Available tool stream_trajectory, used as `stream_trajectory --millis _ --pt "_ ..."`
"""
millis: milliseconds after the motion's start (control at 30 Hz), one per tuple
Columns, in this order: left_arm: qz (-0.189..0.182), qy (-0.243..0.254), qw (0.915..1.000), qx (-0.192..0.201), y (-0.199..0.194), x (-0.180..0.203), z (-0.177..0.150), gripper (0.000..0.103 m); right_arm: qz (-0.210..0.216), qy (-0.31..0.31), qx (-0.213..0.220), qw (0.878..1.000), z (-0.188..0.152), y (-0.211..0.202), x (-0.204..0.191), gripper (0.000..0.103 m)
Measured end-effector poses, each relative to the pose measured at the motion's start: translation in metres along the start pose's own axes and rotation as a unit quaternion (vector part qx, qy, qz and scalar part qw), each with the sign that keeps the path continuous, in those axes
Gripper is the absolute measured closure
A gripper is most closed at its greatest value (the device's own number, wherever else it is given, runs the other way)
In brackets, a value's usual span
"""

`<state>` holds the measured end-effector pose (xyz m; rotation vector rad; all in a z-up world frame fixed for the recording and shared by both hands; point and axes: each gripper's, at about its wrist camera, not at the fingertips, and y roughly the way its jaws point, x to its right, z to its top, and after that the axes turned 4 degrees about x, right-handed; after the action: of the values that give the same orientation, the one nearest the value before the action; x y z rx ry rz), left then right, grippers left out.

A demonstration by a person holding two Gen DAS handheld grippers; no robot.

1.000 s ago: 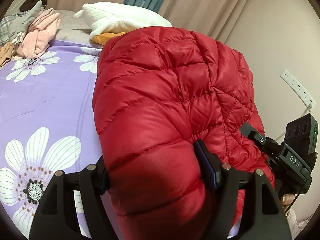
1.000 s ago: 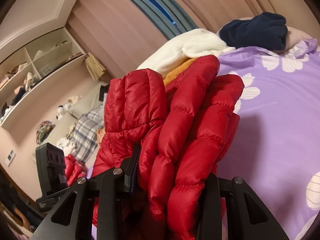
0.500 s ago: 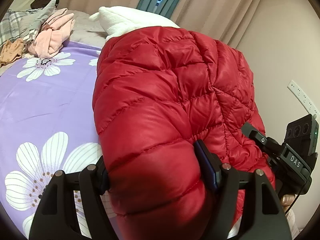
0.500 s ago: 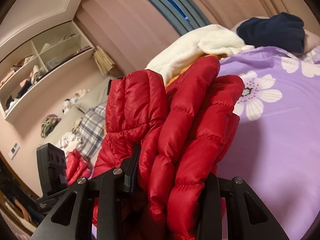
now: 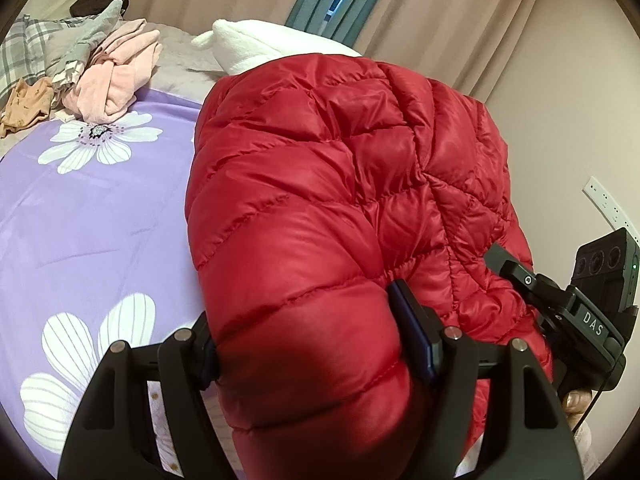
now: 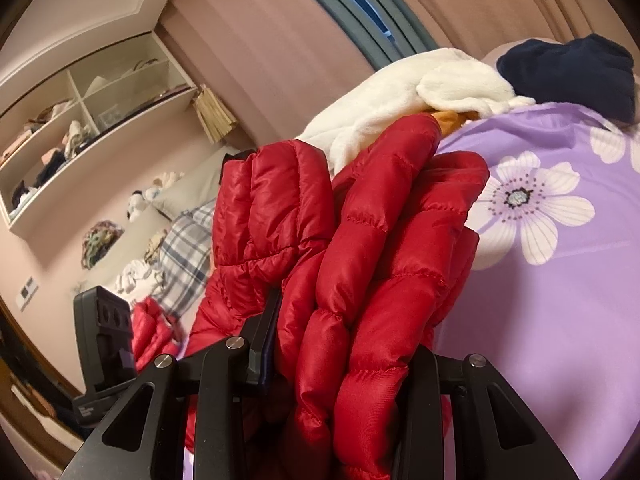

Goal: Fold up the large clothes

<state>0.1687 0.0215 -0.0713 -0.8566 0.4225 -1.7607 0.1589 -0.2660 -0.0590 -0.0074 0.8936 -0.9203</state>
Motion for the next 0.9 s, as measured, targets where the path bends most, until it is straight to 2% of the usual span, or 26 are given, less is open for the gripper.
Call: stream_trajectory --millis 900 --pt "0.002 -0.006 1.0000 -0.001 0.027 -0.016 0.011 0.031 -0.014 0.007 -0.003 1.000 0.003 0.036 -0.005 0.066"
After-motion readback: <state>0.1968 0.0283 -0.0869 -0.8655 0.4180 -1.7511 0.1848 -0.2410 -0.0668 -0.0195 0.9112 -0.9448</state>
